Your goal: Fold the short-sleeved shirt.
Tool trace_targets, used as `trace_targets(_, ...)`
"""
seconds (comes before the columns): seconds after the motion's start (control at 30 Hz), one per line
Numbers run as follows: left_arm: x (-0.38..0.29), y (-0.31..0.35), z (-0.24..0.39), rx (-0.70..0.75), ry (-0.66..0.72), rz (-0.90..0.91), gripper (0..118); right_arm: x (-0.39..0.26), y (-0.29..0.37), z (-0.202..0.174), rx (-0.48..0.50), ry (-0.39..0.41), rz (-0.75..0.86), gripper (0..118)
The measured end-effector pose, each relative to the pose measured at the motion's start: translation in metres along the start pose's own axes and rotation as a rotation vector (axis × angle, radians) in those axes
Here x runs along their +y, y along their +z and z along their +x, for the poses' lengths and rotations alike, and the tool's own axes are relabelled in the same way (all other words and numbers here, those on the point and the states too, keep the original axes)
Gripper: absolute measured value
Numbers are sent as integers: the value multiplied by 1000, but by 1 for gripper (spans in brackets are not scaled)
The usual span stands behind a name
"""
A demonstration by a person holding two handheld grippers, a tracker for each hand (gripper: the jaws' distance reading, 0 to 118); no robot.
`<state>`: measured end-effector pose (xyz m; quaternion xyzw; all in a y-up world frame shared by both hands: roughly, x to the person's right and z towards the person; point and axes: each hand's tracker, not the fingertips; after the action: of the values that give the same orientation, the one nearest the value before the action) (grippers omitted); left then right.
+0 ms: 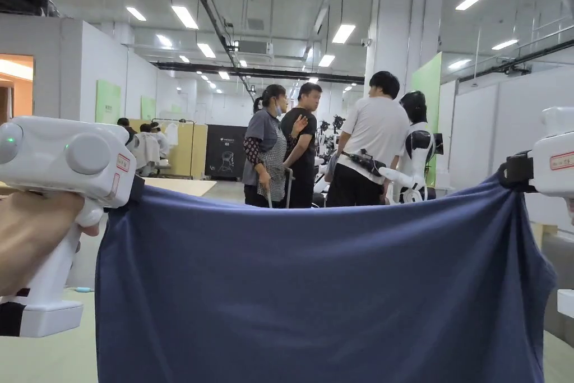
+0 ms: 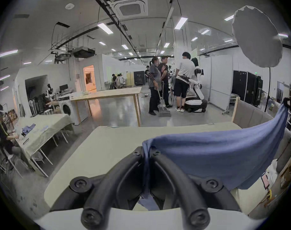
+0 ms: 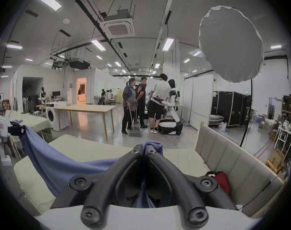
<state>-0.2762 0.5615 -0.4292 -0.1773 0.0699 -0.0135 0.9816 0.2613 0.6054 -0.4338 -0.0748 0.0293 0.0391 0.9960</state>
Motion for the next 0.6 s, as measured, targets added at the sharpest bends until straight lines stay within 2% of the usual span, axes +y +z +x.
trace_targets(0.6,81,-150,37,120,-28,40,3,60,-172,-1,-84,20,12,3)
